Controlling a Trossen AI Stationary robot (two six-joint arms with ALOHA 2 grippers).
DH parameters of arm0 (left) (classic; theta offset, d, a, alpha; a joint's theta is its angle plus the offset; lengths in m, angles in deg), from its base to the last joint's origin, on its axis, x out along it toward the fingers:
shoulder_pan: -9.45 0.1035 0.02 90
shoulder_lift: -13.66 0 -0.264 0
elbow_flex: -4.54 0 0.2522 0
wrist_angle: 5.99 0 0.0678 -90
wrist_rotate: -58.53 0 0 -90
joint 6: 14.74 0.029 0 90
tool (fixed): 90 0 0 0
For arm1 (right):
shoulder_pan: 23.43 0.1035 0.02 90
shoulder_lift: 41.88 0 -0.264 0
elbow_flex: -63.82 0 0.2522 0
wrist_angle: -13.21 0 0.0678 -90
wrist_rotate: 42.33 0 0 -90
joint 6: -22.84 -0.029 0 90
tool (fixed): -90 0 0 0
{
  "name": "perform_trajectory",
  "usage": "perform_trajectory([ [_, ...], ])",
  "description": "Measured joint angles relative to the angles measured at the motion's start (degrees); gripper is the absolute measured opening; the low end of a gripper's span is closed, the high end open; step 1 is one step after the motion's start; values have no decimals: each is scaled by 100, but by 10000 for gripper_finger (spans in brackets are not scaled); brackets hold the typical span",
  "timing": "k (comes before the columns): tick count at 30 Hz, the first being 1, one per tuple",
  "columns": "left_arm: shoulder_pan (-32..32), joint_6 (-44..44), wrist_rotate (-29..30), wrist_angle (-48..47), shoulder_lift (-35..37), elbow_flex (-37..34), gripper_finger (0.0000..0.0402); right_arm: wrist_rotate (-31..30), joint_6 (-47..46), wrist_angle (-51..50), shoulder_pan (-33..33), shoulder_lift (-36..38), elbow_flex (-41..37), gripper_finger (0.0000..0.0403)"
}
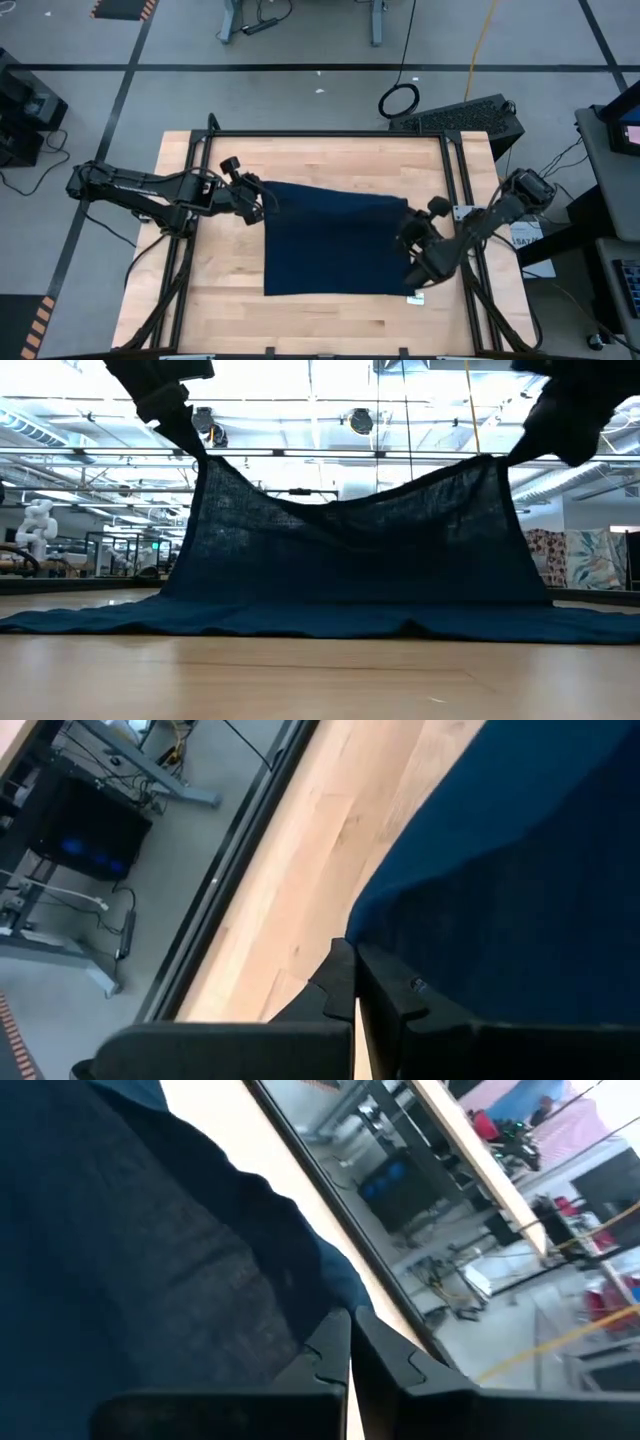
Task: Roll towel into tight, uniform cylinder
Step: Roll the blue cloth napkin
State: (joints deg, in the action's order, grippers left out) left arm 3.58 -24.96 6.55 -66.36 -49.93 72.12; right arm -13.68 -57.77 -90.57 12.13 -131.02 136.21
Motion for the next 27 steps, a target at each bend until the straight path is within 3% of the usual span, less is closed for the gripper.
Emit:
perform_trajectory([
  [5,0,3,-279,-75,0,0,4,361,531,0,-191,0,0,0],
  [10,76,41,59,-321,0,0,4,476,823,7,-224,204,-2,0],
  [19,-211,-254,-811,-218,0,0,4,1089,1445,834,37,724,-2,0],
  [27,-631,-658,-1503,-248,0,0,4,1225,1636,1258,320,1034,0,0],
])
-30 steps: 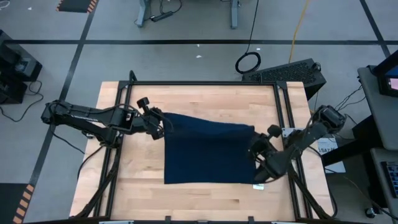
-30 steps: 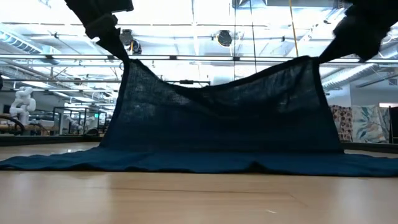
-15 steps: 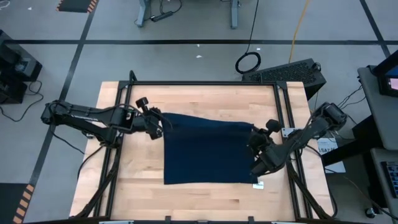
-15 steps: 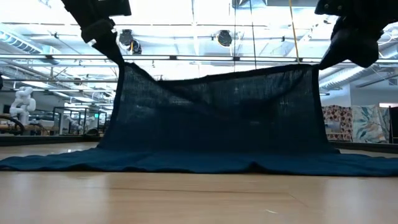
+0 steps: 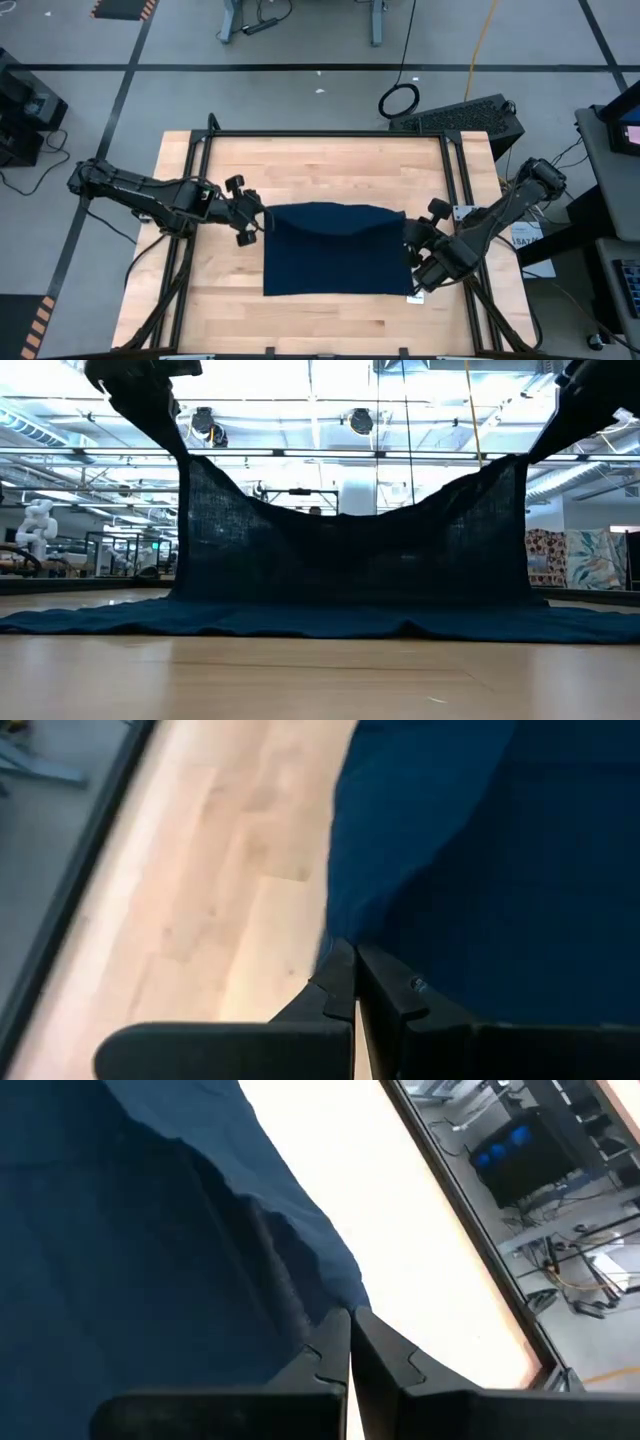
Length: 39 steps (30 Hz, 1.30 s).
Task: Roll towel into tight, uniform cylinder
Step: Roll the blue cloth napkin
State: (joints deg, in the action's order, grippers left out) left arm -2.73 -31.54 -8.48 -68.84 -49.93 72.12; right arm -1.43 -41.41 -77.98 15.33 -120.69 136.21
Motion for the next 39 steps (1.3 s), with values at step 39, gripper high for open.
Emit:
perform_trajectory([
  [39,-1717,-1738,-948,1937,-435,-1303,4,448,151,340,520,210,0,0],
])
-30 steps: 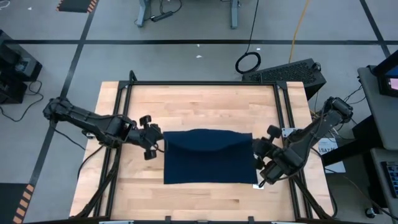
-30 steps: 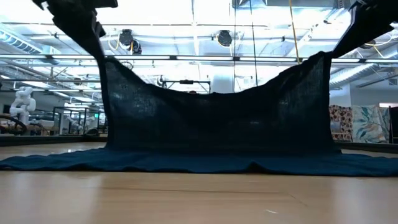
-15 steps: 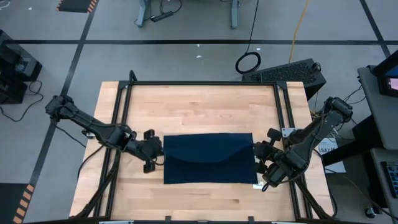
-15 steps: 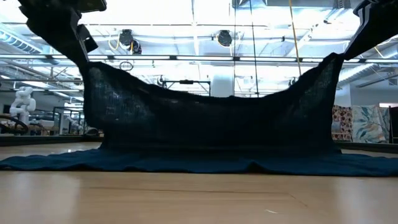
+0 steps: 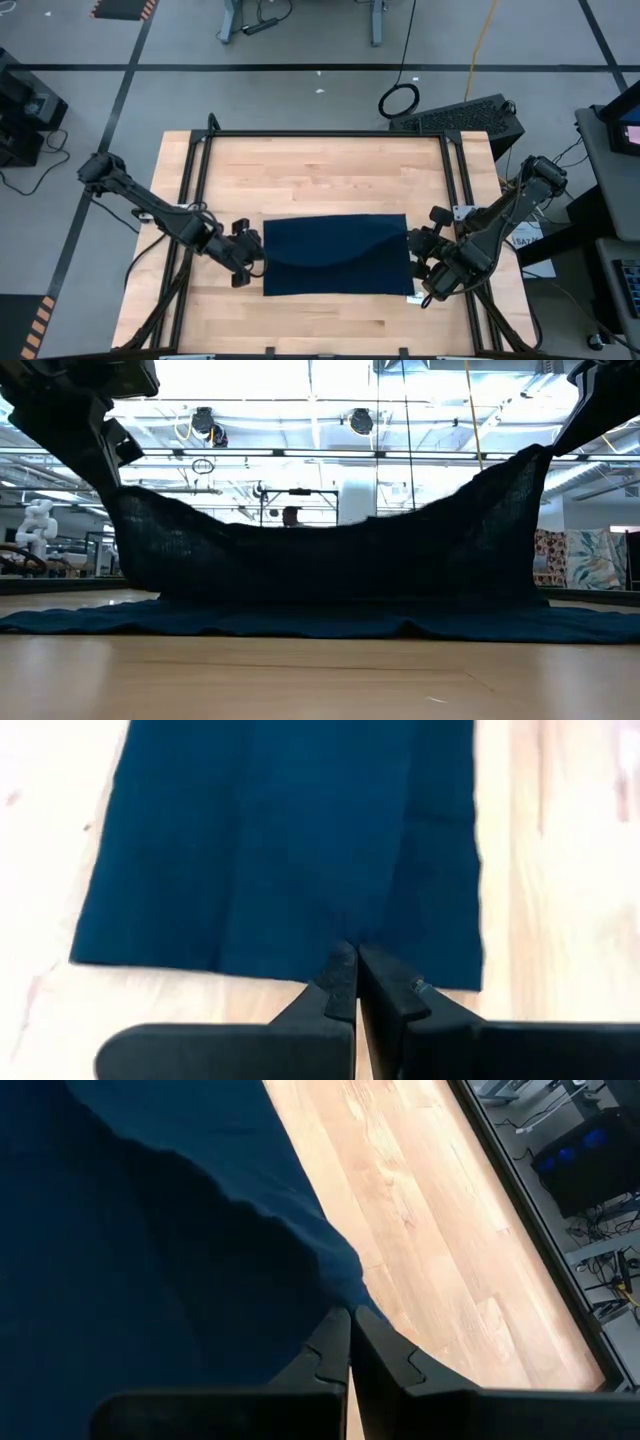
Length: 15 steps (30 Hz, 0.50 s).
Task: Roll towel into tight, uniform cylinder
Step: Roll the blue cloth napkin
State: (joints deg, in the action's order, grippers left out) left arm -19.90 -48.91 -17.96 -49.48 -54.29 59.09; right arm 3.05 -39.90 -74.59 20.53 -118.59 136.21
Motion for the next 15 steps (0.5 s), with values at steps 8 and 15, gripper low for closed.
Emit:
perform_trajectory([
  [8,-238,-4,9,309,-385,1,4,0,0,7,0,0,0,0],
  [15,-413,-7,0,583,-689,1,8,-2,2,20,0,0,0,0],
])
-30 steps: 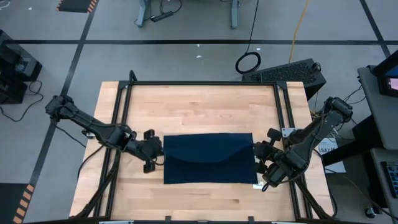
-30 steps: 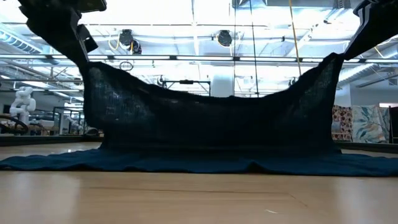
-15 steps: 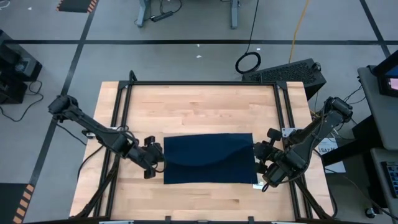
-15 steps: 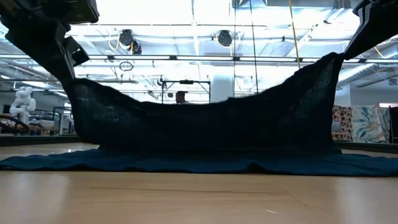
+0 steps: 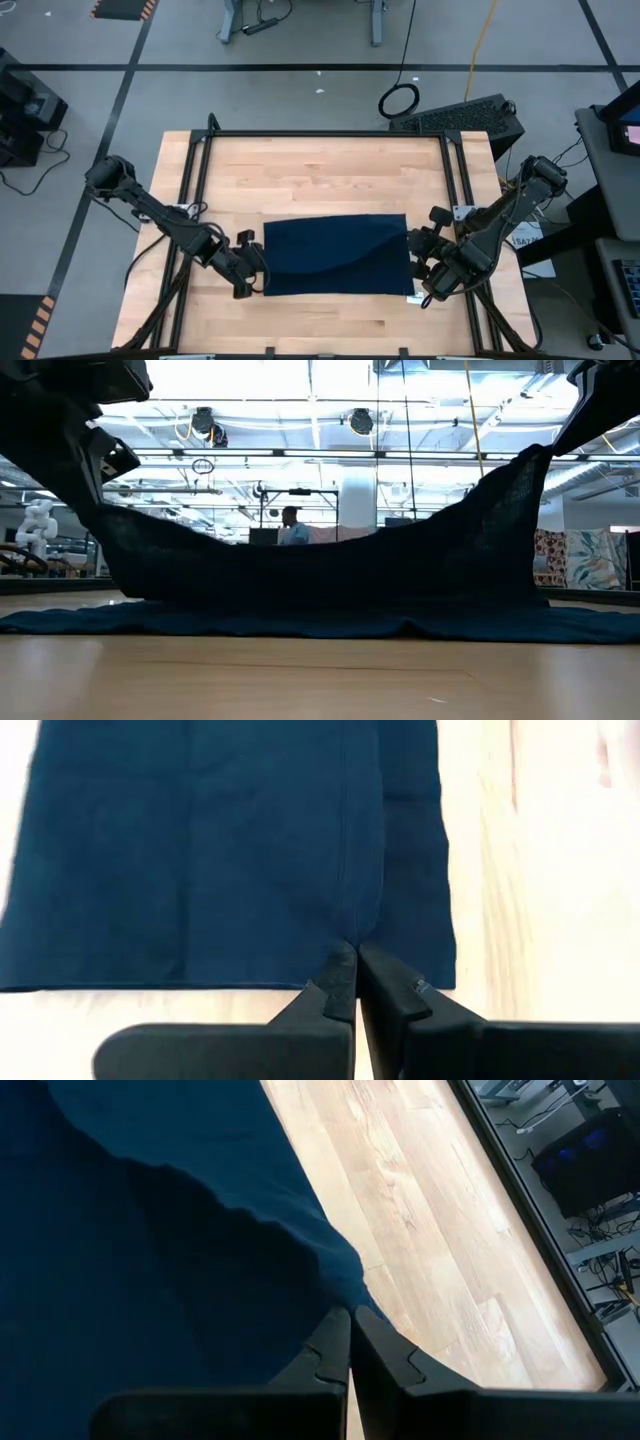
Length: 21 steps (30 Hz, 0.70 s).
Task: Roll towel into tight, uniform cylinder
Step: Roll the blue cloth napkin
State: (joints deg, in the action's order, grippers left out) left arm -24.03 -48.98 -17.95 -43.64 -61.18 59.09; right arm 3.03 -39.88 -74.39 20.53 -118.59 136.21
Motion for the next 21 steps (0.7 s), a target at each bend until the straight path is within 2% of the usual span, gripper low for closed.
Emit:
perform_trajectory([
  [6,-95,-123,-185,305,-80,0,13,10,107,67,2,0,0,0],
  [21,-233,-454,-293,403,-82,0,15,153,224,269,0,0,0,0],
])
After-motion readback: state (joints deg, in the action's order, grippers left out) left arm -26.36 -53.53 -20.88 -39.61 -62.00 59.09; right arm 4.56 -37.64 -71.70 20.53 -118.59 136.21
